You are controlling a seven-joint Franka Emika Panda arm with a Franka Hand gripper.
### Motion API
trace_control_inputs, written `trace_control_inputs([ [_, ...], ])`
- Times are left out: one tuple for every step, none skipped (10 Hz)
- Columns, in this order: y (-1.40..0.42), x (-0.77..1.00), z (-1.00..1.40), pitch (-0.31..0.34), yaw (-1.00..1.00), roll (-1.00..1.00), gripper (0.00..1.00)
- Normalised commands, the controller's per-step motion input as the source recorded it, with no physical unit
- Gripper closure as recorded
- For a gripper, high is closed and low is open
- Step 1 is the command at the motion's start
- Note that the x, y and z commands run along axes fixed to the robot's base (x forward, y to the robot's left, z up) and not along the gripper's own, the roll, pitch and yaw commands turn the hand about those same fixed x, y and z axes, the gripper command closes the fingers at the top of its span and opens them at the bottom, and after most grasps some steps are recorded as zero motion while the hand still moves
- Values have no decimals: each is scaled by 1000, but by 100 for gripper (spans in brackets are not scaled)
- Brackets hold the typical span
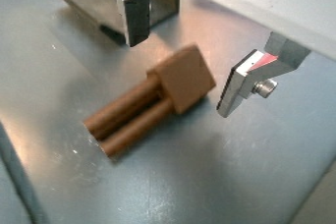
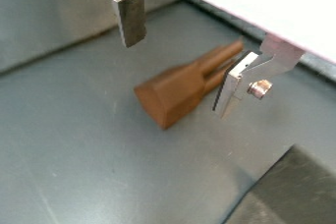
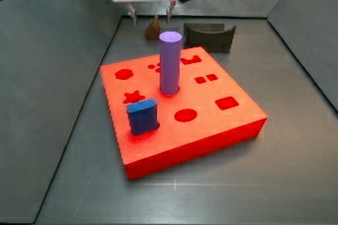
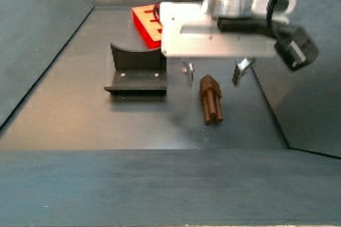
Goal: Pick up the 3 prong object. Move up. Rotate the 3 prong object. Place the 3 prong object on the fixture. Regrasp the 3 prong object. Move to above the board. Insert the 3 prong object.
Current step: Rotate the 3 prong object.
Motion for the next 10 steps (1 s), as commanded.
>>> trace_control_inputs([
  [8,-18,1000,68,-21,15,0],
  [11,-25,1000,63,-26,24,0],
  [12,-30,1000,61,-27,29,0],
  [12,-34,818,60,-28,36,0],
  [12,-33,599,58,-27,41,0],
  [0,0,0,0,1000,0,0],
  [-7,2,-164,0,1000,0,0],
  [-5,27,-248,-1,1000,1,0],
  [5,49,-154,-3,1000,1,0],
  [2,39,-82,-3,1000,1,0],
])
